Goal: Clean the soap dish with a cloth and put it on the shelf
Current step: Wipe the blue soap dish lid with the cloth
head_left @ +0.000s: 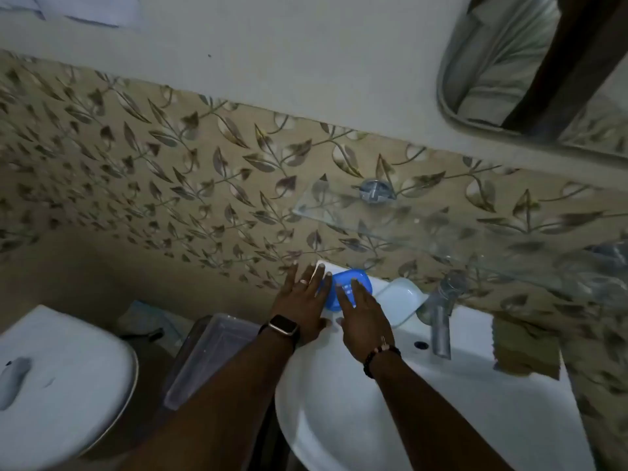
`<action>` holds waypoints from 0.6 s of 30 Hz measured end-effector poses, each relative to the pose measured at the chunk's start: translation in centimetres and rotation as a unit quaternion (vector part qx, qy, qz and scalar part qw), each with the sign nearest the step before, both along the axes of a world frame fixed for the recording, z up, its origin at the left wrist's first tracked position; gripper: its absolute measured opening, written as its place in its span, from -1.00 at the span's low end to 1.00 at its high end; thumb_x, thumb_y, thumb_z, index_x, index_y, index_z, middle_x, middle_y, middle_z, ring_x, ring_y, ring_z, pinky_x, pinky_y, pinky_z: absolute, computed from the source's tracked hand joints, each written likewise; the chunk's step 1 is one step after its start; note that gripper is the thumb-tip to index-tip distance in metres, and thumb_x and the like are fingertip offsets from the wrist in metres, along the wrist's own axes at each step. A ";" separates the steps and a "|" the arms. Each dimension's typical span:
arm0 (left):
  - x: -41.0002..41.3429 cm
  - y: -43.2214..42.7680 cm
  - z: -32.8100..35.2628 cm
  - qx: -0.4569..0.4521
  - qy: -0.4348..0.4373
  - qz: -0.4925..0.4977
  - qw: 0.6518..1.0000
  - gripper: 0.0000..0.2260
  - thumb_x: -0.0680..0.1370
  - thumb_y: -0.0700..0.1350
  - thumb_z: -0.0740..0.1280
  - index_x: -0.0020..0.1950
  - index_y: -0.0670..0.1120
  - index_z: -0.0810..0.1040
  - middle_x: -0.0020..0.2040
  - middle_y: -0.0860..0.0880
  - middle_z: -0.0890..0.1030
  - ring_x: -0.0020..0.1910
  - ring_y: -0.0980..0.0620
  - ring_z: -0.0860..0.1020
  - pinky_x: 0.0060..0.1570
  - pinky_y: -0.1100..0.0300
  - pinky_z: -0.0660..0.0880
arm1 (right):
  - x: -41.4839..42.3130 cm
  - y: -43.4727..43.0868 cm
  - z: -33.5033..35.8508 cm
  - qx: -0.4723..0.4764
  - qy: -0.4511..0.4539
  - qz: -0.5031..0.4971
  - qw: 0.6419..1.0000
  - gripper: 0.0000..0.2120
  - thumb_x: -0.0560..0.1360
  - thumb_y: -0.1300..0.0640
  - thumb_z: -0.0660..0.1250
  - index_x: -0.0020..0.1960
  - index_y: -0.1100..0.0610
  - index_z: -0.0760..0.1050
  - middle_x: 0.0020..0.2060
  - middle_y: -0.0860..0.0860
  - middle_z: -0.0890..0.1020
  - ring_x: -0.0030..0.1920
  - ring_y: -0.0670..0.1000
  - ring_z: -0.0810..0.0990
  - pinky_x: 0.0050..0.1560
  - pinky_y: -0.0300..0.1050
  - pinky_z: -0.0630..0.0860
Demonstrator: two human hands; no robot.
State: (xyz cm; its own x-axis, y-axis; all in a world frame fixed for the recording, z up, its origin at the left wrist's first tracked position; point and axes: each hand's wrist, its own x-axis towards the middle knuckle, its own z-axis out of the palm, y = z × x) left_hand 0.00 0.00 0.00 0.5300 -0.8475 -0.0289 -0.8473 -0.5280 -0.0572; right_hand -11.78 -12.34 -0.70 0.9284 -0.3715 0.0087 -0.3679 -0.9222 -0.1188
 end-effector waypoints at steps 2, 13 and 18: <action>0.2 -1.4 -0.2 0.001 0.017 0.020 1.000 -0.17 0.56 0.29 0.14 0.64 -0.15 -0.09 0.65 -0.20 0.05 0.62 -0.21 0.05 0.47 -0.25 -0.40 | 0.7 -0.6 -0.2 -0.006 -0.035 0.028 0.999 -0.48 0.42 0.30 0.45 0.37 0.17 0.49 0.39 0.23 0.48 0.38 0.22 0.47 0.29 0.04 0.49; 1.2 -2.5 -0.6 -0.028 0.051 0.049 0.997 -0.34 0.53 0.21 0.22 0.53 -0.13 0.27 0.39 -0.14 0.46 0.39 -0.19 0.37 0.48 -0.24 -0.04 | 1.8 -1.6 -0.3 -0.126 -0.117 0.107 0.979 -0.82 0.25 0.27 0.54 -0.18 0.13 0.63 -0.24 0.06 0.65 -0.19 0.10 0.64 -0.31 -0.11 0.58; 1.0 -1.3 0.1 -0.075 0.062 0.059 0.994 -0.34 0.53 0.23 0.19 0.54 -0.10 0.26 0.41 -0.10 0.45 0.36 -0.17 0.39 0.42 -0.14 0.16 | 1.5 -1.3 0.8 -0.137 -0.167 0.142 0.966 -0.83 0.28 0.31 0.50 -0.16 0.15 0.63 -0.21 0.08 0.67 -0.17 0.11 0.65 -0.31 -0.09 0.57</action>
